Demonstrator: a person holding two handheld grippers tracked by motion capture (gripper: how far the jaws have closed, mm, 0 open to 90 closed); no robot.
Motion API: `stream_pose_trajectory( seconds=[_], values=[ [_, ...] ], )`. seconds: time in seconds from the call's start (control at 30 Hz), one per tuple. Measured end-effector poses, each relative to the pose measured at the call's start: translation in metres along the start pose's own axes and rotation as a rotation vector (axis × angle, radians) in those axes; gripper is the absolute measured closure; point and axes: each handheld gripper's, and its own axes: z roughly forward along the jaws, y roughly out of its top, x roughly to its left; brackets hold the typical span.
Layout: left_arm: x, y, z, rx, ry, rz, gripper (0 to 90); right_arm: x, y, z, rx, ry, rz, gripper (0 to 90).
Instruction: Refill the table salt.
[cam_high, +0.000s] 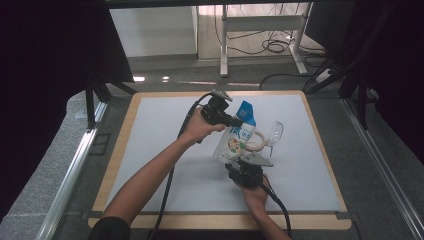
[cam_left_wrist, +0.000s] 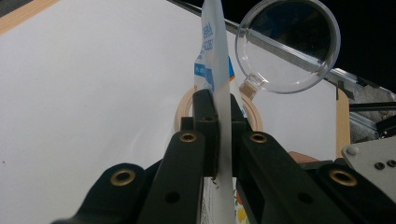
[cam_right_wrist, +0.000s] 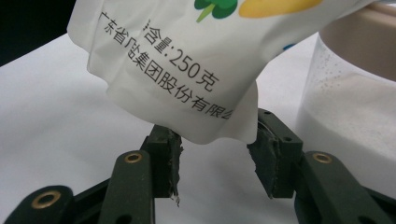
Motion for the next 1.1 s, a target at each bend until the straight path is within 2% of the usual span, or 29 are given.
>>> stream_pose_trajectory(
  seconds=[0.47, 0.63, 0.77, 0.9, 1.1],
  values=[
    [0.0013, 0.0002, 0.0003, -0.012, 0.017, -0.018, 89.3, -0.0002, 0.0012, -0.0020, 0.000, 0.012, 0.002, 54.9],
    [-0.0009, -0.0015, -0.0011, -0.021, 0.011, -0.002, 89.4, -0.0019, 0.0002, 0.0008, 0.029, 0.020, 0.003, 51.6],
    [-0.0008, -0.0050, -0.0008, -0.032, 0.012, -0.007, 89.4, -0.0002, 0.0002, 0.0012, 0.036, 0.025, -0.005, 50.0],
    [0.0017, -0.0077, -0.0007, -0.038, 0.012, -0.019, 89.5, 0.0009, 0.0001, 0.0011, 0.032, 0.026, -0.007, 49.9],
    [0.0024, -0.0089, 0.0003, -0.033, 0.013, -0.016, 89.5, 0.0007, 0.0001, 0.0008, 0.021, 0.029, 0.001, 49.9]
  ],
)
